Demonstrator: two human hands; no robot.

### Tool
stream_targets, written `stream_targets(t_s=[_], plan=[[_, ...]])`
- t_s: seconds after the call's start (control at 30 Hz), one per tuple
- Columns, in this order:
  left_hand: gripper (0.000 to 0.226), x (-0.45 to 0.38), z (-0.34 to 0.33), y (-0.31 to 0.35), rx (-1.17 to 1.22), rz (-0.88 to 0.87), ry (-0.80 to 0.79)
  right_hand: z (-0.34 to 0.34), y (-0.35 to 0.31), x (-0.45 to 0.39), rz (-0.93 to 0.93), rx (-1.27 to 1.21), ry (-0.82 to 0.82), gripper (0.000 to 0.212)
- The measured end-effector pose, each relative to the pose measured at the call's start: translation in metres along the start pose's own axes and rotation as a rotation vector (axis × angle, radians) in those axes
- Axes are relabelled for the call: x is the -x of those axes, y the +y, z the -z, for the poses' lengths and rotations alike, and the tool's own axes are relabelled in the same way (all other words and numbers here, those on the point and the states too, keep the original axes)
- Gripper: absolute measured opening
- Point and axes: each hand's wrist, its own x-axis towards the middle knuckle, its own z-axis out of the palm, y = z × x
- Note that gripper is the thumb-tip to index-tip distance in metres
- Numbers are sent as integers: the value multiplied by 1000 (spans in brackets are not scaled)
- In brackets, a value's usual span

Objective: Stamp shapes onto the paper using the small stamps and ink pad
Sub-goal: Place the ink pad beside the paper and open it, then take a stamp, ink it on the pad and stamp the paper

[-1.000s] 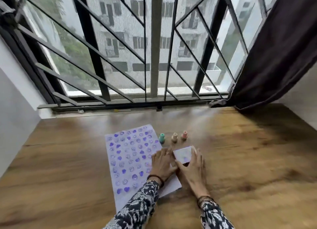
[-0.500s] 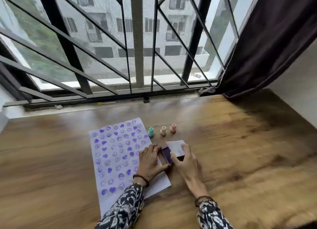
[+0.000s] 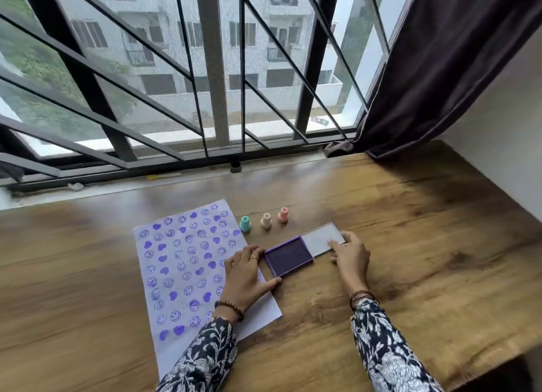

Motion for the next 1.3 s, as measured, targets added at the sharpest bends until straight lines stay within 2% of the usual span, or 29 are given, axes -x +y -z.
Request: stream_targets(t_s=[0.13, 0.23, 0.37, 0.43, 0.5, 0.57, 0.67, 0.73, 0.8, 0.87, 0.97, 1.07, 1.13, 1.23, 1.3], plan=[[71, 0, 1, 2, 4, -3, -5, -1, -10, 5, 65, 211, 31, 29], [72, 0, 2, 3, 18, 1, 0, -13, -31, 13, 283, 256, 61, 33], [77, 0, 3, 1, 49, -12, -7, -43, -62, 15, 498, 199, -169, 35], [78, -1, 3, 0, 75, -9, -11, -56, -68, 14, 521, 232, -291, 35], [73, -3, 7, 1, 134, 6, -20, -63, -68, 15, 513, 314, -342, 29], [63, -4, 13, 0, 263, 26, 11, -61, -68, 18, 484, 283, -306, 23], [52, -1, 28, 2, 592, 111, 198, -52, -71, 29, 371, -74, -262, 13], [49, 0, 39, 11, 743, 122, 276, -43, -73, 45, 204, -392, -330, 13], [48, 0, 47, 23, 811, 72, 275, -38, -70, 63, 31, -617, -475, 13], [43, 1, 51, 36, 843, 18, 282, -34, -66, 79, -67, -729, -606, 16], [32, 5, 54, 45, 832, 6, 364, -29, -62, 95, -172, -863, -668, 19], [28, 9, 56, 46, 776, -27, 409, -24, -65, 103, -226, -918, -670, 28], [30, 11, 58, 47, 751, -51, 426, -22, -69, 106, -262, -967, -653, 23], [34, 14, 58, 45, 700, -134, 418, -20, -73, 108, -408, -1068, -566, 27], [35, 17, 57, 42, 711, -129, 403, -17, -72, 106, -489, -1127, -545, 27]])
